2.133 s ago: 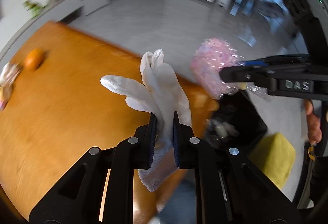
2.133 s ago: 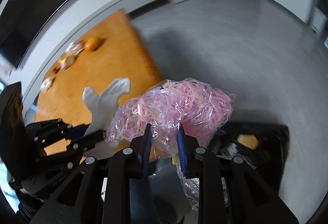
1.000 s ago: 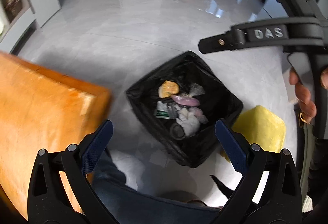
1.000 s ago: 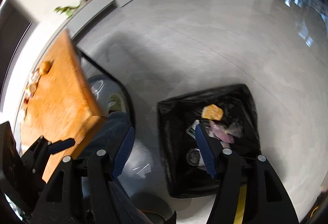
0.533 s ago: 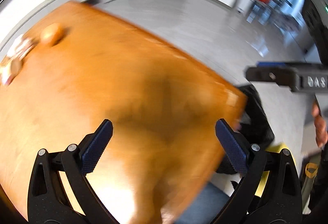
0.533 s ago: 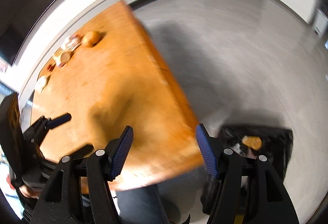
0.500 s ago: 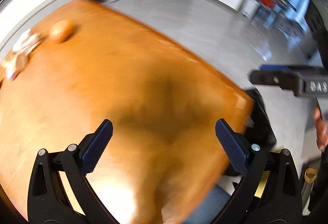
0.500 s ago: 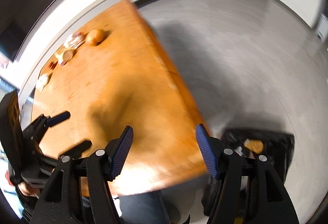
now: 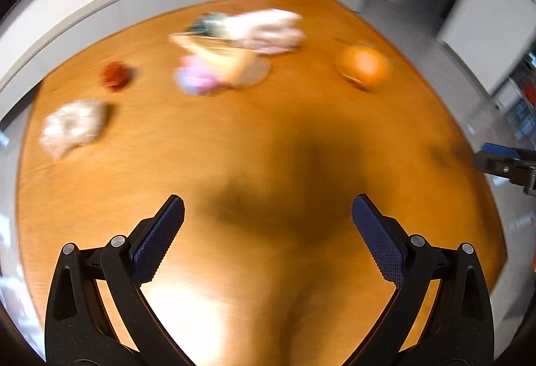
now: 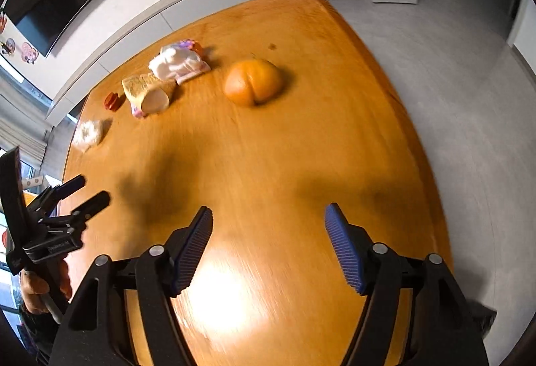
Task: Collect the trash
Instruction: 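Move both tools back over the table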
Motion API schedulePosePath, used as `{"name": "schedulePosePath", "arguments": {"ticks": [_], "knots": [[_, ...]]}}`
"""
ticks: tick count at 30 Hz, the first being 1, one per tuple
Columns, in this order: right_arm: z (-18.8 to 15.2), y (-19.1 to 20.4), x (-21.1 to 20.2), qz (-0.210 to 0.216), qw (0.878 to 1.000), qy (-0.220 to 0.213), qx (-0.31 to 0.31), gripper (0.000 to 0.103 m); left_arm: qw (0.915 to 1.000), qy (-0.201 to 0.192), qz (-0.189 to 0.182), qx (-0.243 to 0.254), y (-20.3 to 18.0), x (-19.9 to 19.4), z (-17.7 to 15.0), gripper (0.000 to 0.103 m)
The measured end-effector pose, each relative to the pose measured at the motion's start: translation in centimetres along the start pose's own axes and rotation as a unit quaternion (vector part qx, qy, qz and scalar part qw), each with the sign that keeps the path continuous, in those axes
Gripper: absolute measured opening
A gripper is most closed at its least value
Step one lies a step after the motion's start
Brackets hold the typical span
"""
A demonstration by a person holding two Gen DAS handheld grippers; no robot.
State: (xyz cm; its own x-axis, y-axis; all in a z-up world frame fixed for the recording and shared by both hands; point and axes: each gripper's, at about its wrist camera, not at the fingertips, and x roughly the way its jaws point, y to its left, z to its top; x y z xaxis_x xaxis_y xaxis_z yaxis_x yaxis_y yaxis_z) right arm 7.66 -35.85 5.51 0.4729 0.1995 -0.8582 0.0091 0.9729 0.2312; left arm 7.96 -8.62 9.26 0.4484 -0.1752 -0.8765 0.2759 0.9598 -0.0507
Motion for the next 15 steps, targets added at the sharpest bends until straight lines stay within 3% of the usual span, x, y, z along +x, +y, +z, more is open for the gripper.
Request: {"name": "schedulePosePath", "arguments": {"ticks": [4,9,15], "knots": [[4.3,1.8,3.2,0.004,1.000,0.004,0.001,0.077,0.9985,0.003,0.040,-0.037,6.4,0.4,1.4,0.097],[9.7,2.8,7.3,-0.002,1.000,0.006,0.012,0.082,0.9955,0.010,0.064,-0.069,12.3,0.7,2.6,0.097],[13.0,2.6,11.4,-0.059,0.998,0.014,0.015,0.084,0.9912,0.010,0.086,-0.100,17.6,1.0,4.2,0.097]]}}
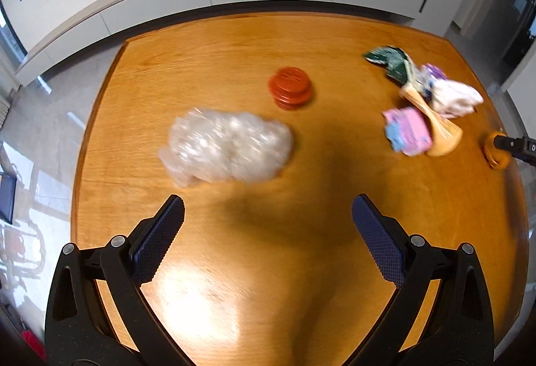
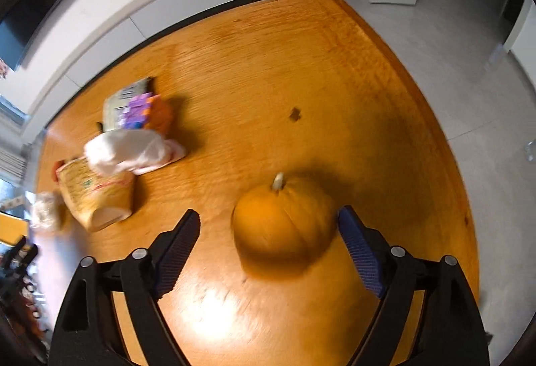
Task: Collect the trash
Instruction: 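Move both tools back over the table, then grasp the clear plastic bag with the left tool while the right tool grasps the orange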
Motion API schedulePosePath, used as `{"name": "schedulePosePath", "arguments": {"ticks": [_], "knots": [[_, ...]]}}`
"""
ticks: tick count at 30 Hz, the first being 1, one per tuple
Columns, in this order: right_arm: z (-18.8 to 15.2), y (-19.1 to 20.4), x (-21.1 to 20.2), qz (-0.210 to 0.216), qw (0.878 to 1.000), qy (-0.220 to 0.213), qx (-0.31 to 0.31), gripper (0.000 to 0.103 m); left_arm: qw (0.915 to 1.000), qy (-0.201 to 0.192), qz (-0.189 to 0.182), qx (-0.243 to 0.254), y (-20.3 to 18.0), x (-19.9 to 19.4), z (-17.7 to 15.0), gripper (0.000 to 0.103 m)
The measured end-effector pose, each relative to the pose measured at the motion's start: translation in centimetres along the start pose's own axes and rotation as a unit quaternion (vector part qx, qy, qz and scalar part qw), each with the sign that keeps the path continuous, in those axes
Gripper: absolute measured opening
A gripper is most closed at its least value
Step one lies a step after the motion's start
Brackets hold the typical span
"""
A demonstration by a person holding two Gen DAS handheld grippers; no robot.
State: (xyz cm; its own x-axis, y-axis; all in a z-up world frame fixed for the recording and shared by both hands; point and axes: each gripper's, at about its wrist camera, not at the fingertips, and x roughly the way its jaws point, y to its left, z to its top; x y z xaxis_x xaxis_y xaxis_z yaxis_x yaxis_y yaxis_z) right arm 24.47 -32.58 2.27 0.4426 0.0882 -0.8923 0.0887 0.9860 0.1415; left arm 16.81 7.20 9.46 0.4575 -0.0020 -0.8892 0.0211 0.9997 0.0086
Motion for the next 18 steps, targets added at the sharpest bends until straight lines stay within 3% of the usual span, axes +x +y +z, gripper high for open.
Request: {"name": "schedulePosePath", "arguments": {"ticks": [2,10,12,18], "knots": [[-0.2,-0.1,1.0,-0.020,1.000,0.014,-0.010,0.066,1.0000,-0.002,0.009,-0.002,0.9,0.6,1.0,0.097],[-1.5,-1.0,0.7,-0.001,1.000,0.006,-0.013,0.063,0.9988,0.030,0.037,-0.011,2.0,5.7,3.7,0.097],[-1.8,-0.9,0.5,-0.002,1.000,0.005,-0.017,0.063,0.9988,0.035,0.028,-0.021,2.4,6.9,3.6,0.096],[-3.9,-0.7,-1.0,0.011,1.000,0.002,-0.022,0.057,0.9989,0.024,-0.010,-0.039,2.4,6.9,2.8,0.059]]}}
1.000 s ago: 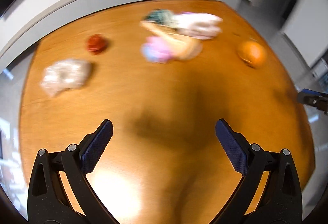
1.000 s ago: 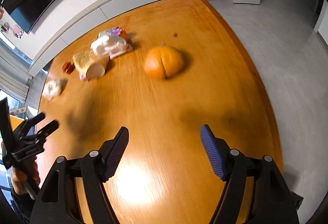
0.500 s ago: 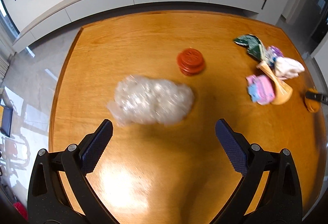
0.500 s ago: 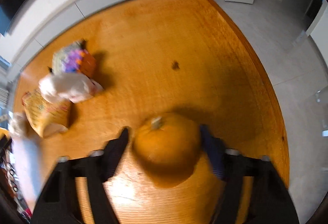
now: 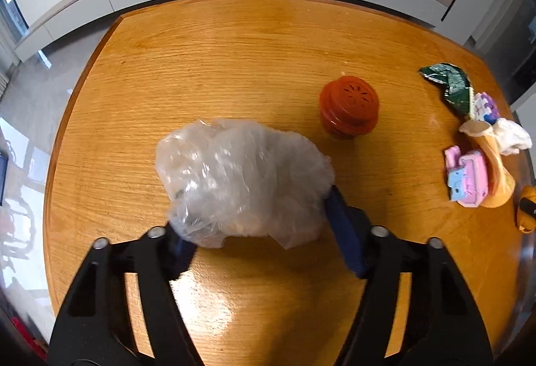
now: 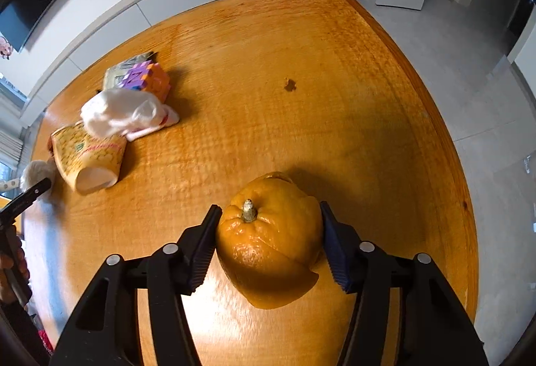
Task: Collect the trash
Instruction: 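Grasp the clear plastic bag with the left tool while the right tool grasps the orange, then carry the clear bag and orange to the bin and open both tools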
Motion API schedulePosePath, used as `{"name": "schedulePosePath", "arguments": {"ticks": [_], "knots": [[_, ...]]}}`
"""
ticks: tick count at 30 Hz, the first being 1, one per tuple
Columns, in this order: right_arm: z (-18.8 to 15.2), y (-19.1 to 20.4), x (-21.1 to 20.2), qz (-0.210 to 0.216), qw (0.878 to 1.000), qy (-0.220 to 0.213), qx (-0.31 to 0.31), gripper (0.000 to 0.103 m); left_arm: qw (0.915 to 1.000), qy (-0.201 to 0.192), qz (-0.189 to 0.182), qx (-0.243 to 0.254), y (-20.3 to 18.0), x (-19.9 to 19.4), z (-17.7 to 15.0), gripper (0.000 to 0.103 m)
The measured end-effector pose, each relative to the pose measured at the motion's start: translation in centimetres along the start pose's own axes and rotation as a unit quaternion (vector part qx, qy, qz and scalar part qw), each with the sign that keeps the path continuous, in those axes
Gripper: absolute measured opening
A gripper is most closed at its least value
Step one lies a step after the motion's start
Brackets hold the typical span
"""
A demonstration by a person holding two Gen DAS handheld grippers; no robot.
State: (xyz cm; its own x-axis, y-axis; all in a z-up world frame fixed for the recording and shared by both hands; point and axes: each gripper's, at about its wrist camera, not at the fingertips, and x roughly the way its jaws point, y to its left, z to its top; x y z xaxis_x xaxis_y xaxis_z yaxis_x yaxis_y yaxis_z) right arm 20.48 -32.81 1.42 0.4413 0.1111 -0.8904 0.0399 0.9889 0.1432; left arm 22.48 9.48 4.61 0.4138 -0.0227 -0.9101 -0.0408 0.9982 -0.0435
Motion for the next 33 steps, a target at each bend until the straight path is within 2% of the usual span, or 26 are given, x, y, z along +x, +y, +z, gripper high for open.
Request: {"name": "schedulePosePath", "arguments": {"ticks": [1,3,13,19,26,33], "knots": [[-0.5,-0.1,-0.3,0.005,1.000,0.002,0.000,0.056,1.0000,0.000,0.002,0.005,-0.3,-0.2,-0.3,0.054],[-1.4,-0.2,-1.0,0.011,1.000,0.002,-0.002,0.056,0.9999,0.002,-0.004,0.013,-0.8,-0.9,-1.2,0.051],[-7.9,-2.7,-6.8,0.042,0.999,-0.012,0.012,0.055,0.9969,-0.024,-0.044,0.061,-5.1,-6.5,-7.7,0.051],[-12.6,-5.8,-10.4,0.057,0.998,-0.024,0.030,0.055,0.9895,-0.045,-0.071,0.118,-10.5,-11.1,-12.4,0.051],[-18.8,-10.4,-14.7,0.062,0.995,-0.048,0.062,0.055,0.9718,-0.055,-0.106,0.203,-18.6,-14.6,-18.7,0.051],[-26.3,-17.0,-19.2,0.051,0.989,-0.077,0.118,0.055,0.9380,-0.054,-0.172,0.296,-29.4,-17.6,-25.0,0.051]]}}
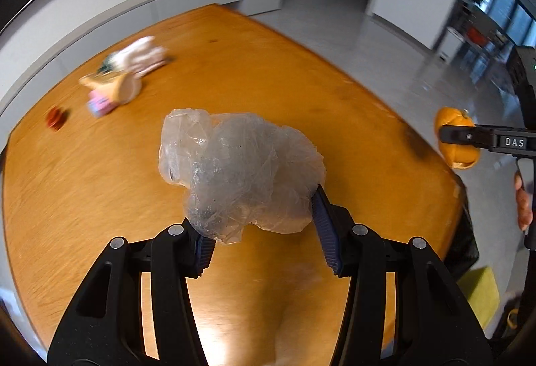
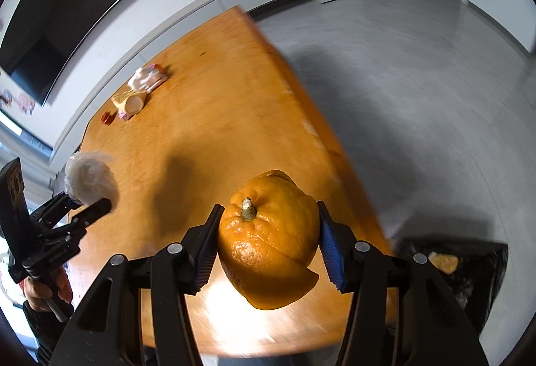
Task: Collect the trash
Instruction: 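Carry the clear bag and orange to the bin and open both tools, then move both tools back over the table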
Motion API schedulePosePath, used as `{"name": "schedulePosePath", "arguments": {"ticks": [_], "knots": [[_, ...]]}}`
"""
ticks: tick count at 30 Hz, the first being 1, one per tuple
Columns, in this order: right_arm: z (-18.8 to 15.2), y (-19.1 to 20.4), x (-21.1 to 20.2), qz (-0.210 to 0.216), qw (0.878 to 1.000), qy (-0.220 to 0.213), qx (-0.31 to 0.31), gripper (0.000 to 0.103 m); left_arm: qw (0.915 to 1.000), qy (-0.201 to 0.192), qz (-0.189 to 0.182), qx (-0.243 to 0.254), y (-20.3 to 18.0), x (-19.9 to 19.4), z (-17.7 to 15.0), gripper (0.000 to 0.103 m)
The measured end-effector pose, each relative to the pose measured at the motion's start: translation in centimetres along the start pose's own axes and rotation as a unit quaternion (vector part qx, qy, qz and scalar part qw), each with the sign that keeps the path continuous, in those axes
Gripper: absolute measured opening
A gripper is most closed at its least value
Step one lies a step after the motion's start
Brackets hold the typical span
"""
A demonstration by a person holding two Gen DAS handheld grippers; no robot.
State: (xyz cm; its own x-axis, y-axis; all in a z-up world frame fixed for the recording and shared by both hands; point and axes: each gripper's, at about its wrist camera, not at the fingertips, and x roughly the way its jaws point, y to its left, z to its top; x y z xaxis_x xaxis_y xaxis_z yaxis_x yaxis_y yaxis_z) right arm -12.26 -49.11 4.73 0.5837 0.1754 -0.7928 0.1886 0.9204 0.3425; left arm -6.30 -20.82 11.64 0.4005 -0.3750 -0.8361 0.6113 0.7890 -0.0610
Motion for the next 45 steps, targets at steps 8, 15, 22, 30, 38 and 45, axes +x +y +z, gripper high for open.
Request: {"name": "schedulePosePath", "arguments": {"ticks": [8,15,22,30,38,45], "knots": [[-7.0,-9.7,-6.7,-0.049,0.996,-0.034,0.072,0.056,0.9893,0.019,-0.089,0.115,-15.0,2.5,0.4,0.051],[-13.7,-18.9,-10.5,-0.103,0.981,-0.039,0.161,0.056,0.9621,0.063,-0.157,0.214,-27.5,6.0,-1.5,0.052],[-17.6,-25.2,-11.7,-0.123,0.965,-0.032,0.230,0.061,0.9281,0.117,-0.174,0.308,-37.2,9.3,-5.3,0.057],[-18.3,-27.6,-12.9,-0.151,0.950,-0.057,0.266,0.078,0.9285,0.098,-0.146,0.327,-39.2,9.5,-5.4,0.097],[-17.7,-26.1,-12.3,-0.132,0.958,-0.052,0.249,0.078,0.9426,0.096,-0.147,0.284,-37.5,8.9,-4.2,0.097],[-15.8,-23.1,-11.4,-0.122,0.967,-0.041,0.220,0.078,0.9516,0.087,-0.147,0.255,-34.6,8.1,-3.6,0.097]]}}
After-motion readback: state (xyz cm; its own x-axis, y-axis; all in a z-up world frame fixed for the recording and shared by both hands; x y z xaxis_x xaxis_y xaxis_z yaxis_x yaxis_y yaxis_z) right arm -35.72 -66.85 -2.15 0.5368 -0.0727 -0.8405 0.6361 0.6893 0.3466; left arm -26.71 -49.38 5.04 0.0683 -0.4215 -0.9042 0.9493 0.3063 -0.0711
